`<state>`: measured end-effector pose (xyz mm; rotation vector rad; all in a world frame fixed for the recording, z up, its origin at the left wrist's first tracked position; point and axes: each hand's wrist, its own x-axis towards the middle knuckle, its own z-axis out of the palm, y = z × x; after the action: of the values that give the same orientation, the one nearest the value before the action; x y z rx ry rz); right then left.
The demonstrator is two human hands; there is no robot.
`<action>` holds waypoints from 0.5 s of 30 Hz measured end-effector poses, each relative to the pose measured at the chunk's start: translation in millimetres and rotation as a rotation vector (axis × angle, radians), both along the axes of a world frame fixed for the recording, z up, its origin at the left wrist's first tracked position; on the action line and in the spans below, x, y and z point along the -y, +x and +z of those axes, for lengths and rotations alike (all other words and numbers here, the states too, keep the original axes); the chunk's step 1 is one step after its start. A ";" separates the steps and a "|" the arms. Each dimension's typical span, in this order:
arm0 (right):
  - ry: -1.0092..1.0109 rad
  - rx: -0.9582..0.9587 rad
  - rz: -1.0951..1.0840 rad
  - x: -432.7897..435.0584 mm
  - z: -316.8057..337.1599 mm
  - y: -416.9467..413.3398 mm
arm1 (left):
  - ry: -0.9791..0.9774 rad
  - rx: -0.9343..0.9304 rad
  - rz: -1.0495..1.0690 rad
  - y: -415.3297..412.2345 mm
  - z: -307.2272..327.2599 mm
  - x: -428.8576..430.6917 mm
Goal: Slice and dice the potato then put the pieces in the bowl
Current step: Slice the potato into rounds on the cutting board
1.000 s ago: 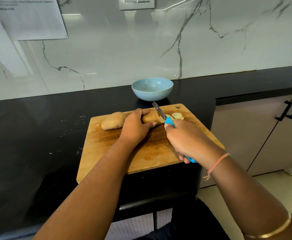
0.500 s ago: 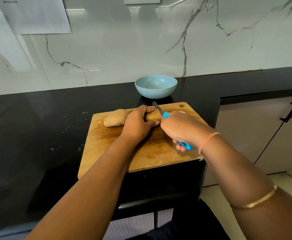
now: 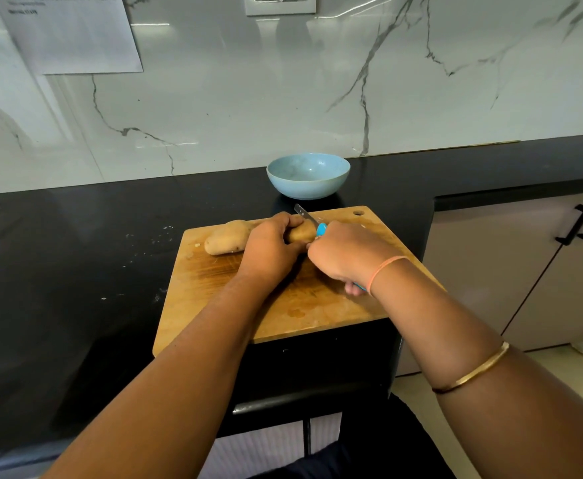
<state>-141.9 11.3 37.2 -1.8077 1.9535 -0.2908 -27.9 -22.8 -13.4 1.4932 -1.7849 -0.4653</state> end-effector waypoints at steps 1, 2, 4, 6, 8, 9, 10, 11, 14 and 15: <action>0.022 0.007 0.013 0.3 3.5 -0.3 | -0.005 0.002 -0.001 0.2 -0.2 -0.1; 0.038 0.018 0.028 0.2 7.1 0.0 | -0.008 0.005 -0.002 0.3 -0.4 -0.2; 0.054 0.044 0.051 0.4 11.3 0.4 | -0.010 0.000 -0.001 0.9 -0.6 -0.8; 0.057 0.033 0.058 0.7 11.6 1.2 | -0.007 -0.022 0.001 2.1 -1.3 -0.8; 0.051 -0.006 0.053 0.5 9.4 1.4 | -0.004 -0.031 0.001 2.7 -1.5 -1.0; 0.049 -0.021 0.051 0.5 8.1 1.0 | -0.002 -0.033 0.002 2.8 -1.6 -0.8; 0.052 -0.020 0.048 0.4 7.1 0.8 | 0.001 -0.036 0.003 2.4 -1.7 -0.4; 0.056 -0.010 0.044 0.0 6.5 0.6 | 0.006 -0.040 0.003 2.3 -1.8 -0.1; 0.059 0.002 0.042 -1.0 6.2 0.5 | 0.020 -0.051 0.006 2.1 -2.5 0.3; 0.058 -0.002 0.043 -1.4 6.0 0.7 | 0.022 -0.057 0.008 2.4 -2.6 0.5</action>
<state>-141.2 12.8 43.2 -1.8107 1.9022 -0.2160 -25.5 -23.3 -16.0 1.4868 -1.7347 -0.5200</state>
